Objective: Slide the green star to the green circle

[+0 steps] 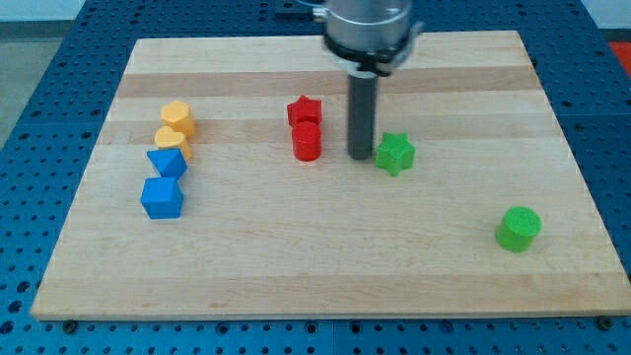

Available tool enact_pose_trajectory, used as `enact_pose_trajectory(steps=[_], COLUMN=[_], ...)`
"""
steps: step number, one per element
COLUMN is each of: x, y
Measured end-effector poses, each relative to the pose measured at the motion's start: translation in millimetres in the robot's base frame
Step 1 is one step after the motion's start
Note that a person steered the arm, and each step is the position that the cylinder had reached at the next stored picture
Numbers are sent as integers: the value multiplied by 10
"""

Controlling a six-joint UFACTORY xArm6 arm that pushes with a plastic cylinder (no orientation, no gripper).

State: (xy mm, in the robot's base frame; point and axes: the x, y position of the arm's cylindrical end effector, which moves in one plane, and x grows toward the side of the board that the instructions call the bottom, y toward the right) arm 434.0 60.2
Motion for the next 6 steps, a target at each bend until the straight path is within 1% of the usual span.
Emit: enact_pose_trajectory(steps=[1, 2, 3, 4, 5, 6], x=[234, 263, 595, 607, 391, -221], y=[628, 749, 988, 915, 610, 433])
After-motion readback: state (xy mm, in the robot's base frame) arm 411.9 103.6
